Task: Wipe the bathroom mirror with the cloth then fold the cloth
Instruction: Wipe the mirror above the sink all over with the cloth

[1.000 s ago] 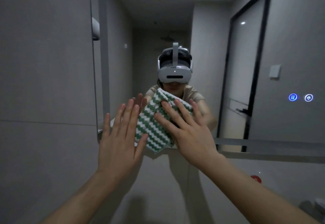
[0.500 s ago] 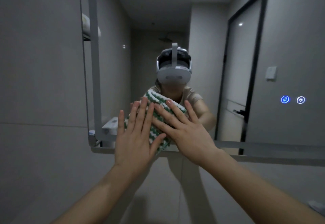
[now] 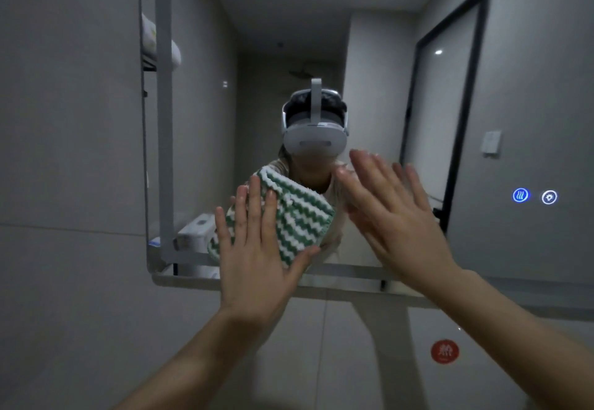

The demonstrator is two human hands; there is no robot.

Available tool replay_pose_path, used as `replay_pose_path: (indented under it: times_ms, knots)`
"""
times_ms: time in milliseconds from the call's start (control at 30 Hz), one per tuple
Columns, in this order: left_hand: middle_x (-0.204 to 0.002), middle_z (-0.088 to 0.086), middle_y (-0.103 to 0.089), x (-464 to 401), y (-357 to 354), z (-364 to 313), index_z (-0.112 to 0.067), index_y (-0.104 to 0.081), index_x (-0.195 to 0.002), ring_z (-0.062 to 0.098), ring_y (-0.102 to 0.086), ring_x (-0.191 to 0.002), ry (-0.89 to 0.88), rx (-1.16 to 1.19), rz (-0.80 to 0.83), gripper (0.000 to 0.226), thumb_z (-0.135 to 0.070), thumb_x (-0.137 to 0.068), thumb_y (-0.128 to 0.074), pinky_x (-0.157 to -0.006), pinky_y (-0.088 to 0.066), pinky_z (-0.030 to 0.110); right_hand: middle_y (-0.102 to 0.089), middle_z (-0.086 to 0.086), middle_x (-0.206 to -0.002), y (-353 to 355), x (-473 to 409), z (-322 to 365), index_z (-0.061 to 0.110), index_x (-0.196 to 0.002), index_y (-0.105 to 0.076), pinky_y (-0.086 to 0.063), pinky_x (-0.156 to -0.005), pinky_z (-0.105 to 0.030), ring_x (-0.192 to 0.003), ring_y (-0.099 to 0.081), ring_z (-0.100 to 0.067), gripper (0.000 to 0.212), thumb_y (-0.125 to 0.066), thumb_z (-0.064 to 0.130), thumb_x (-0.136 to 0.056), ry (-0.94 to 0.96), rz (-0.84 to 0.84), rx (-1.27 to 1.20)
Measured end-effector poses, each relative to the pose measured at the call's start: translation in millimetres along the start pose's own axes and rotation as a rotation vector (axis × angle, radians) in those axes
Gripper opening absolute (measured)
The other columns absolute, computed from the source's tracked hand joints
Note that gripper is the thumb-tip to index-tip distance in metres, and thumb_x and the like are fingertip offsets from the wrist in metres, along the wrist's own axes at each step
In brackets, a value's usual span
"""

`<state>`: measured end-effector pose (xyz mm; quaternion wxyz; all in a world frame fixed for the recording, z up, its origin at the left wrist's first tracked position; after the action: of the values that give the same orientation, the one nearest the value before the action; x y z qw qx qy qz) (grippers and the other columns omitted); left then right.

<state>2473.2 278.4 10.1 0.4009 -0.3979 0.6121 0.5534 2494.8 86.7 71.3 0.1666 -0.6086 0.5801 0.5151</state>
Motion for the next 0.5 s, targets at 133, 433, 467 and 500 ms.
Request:
replay_pose_path:
  times_ms: [133,433,467,500]
  knots:
    - [-0.157,0.015,-0.008,-17,2,-18,-0.006,-0.026,-0.132,0.027,-0.007,-0.145,0.131,0.165,-0.109,0.064,-0.058,-0.096,-0.019,-0.116,0.0,0.051,-0.014,-0.009,-0.158,17,-28,-8,0.024,-0.149,-0.024,-0.003,-0.118,-0.047,-0.146,-0.01,-0.023,0.053,-0.039,0.033,-0.1,-0.016,-0.095,0.087]
    - [-0.157,0.008,-0.001,-30,-13,-12,-0.018,0.005,-0.15,0.02,0.009,-0.144,0.135,0.011,-0.131,0.073,-0.062,-0.094,-0.013,-0.115,0.007,0.045,-0.017,-0.009,-0.157,-10,-55,-9,0.025,-0.15,-0.017,-0.013,-0.116,-0.05,-0.145,-0.015,-0.026,0.05,-0.021,0.04,-0.103,0.003,-0.144,0.218]
    - [-0.158,0.008,0.002,-30,-14,-10,-0.019,0.006,-0.15,0.019,0.01,-0.144,0.1,-0.01,-0.132,0.072,-0.061,-0.094,-0.011,-0.115,0.007,0.045,-0.016,-0.009,-0.157,-13,-54,-11,0.024,-0.151,-0.017,-0.015,-0.115,-0.05,-0.144,-0.016,-0.026,0.05,-0.021,0.041,-0.103,0.005,-0.152,0.237]
    - [-0.158,0.007,0.006,-30,-16,-7,-0.019,0.006,-0.15,0.019,0.011,-0.144,0.061,-0.03,-0.135,0.072,-0.061,-0.094,-0.01,-0.115,0.007,0.045,-0.017,-0.009,-0.157,-15,-54,-13,0.024,-0.151,-0.018,-0.016,-0.115,-0.05,-0.144,-0.016,-0.026,0.05,-0.021,0.041,-0.103,0.006,-0.169,0.252]
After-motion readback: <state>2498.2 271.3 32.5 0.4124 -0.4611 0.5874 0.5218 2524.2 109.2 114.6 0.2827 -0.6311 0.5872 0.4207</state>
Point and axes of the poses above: each hand's wrist, its own x-axis away from the middle knuckle, its own y-axis out of the back of the hand, z = x × y, the point moved 2 cm from there along -x, towards the middle knuckle
